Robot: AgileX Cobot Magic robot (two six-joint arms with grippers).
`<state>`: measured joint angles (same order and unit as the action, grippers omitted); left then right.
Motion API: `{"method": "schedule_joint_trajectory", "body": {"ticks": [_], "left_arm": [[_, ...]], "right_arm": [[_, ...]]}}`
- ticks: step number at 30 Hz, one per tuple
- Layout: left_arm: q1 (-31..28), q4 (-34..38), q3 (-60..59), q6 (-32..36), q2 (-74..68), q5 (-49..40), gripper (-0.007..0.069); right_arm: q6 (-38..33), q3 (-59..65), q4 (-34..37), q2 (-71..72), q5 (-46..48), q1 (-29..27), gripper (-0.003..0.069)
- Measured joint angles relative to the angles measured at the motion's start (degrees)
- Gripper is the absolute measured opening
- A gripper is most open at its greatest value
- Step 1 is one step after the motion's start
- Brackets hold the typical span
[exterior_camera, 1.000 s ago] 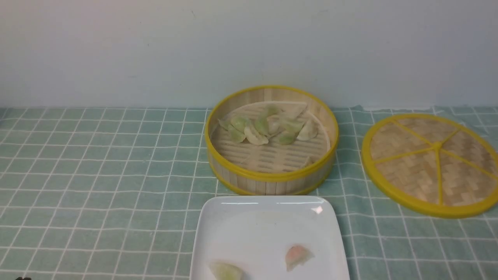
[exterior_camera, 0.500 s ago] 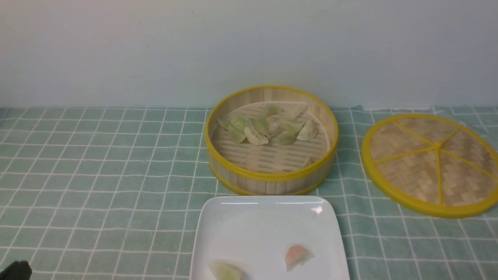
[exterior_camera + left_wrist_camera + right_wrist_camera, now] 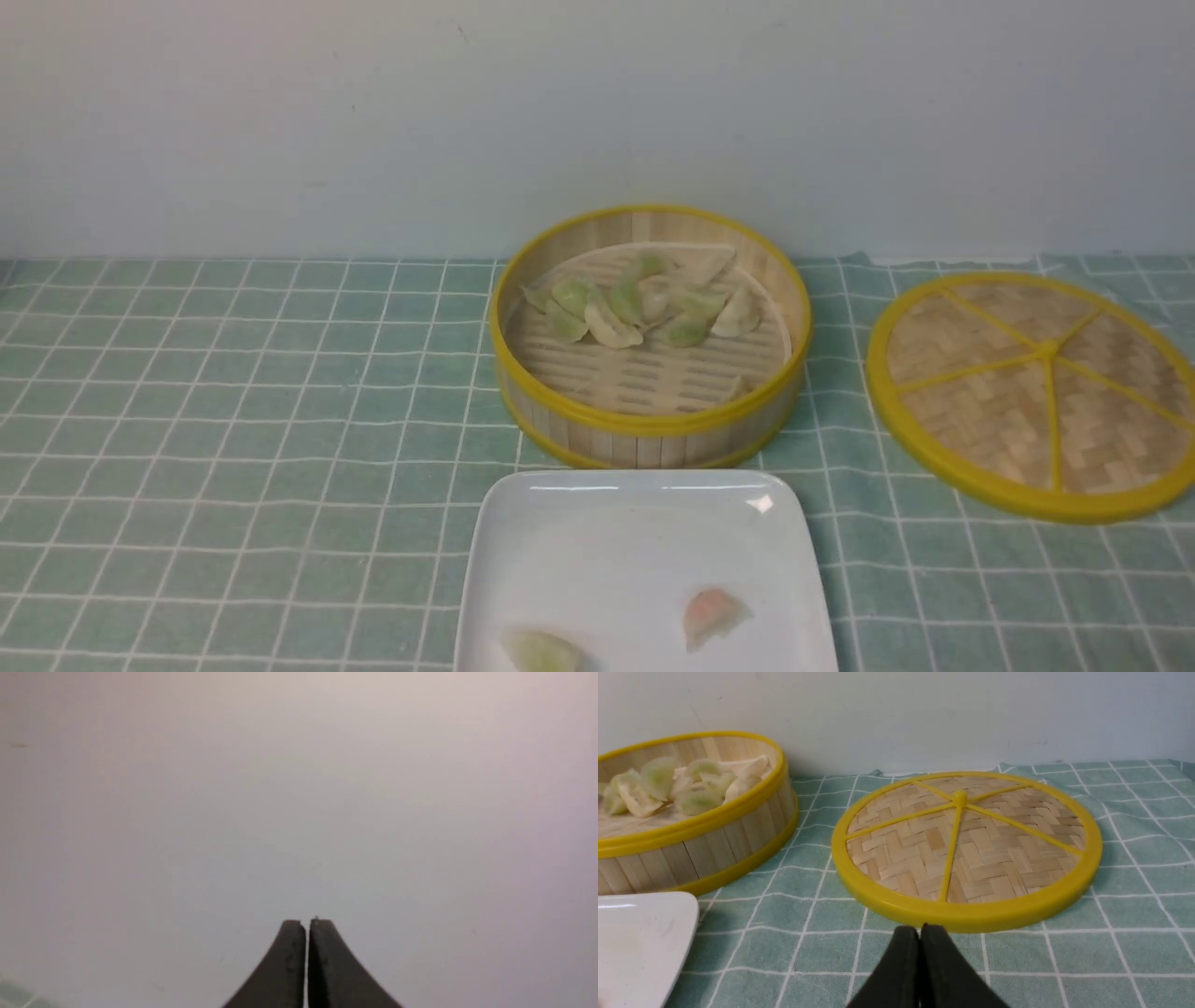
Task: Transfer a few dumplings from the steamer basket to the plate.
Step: Use the left arm to grab a dumpling from the steamer
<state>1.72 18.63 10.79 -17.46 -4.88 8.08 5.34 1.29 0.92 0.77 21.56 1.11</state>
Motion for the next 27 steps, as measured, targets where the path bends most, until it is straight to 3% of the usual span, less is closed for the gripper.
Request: {"method": "schedule_joint_trajectory", "body": {"ticks": [1, 4, 7, 8, 10, 16, 21, 27], "left_arm": [[0.0, -4.4, 7.8, -1.6, -5.7, -8.9, -0.0006], [0.9, -8.1, 19.7, -2.0, -17.4, -25.2, -0.0006], [3.3, -9.0, 33.7, 3.9, -33.6, -45.3, -0.0006], [3.5, -8.8, 34.5, 4.4, -34.6, -46.4, -0.0006], [5.4, -7.1, 43.7, 11.2, -47.6, -57.3, -0.0006], [11.1, -4.2, 60.4, 21.4, -73.4, -66.1, -0.0006], [19.3, -6.1, 73.4, 22.8, -90.8, -67.5, -0.0006], [22.0, -5.9, 88.0, 22.9, -104.3, -67.7, -0.0006]], "right_arm": [[0.0, 0.0, 0.0, 0.0, 0.0, 0.0, -0.0015], [0.0, 0.0, 0.0, 0.0, 0.0, 0.0, -0.0015], [0.0, 0.0, 0.0, 0.0, 0.0, 0.0, -0.0015], [0.0, 0.0, 0.0, 0.0, 0.0, 0.0, -0.0015], [0.0, 0.0, 0.0, 0.0, 0.0, 0.0, -0.0015], [0.0, 0.0, 0.0, 0.0, 0.0, 0.0, -0.0015], [0.0, 0.0, 0.0, 0.0, 0.0, 0.0, -0.0015], [0.0, 0.0, 0.0, 0.0, 0.0, 0.0, -0.0015]]}}
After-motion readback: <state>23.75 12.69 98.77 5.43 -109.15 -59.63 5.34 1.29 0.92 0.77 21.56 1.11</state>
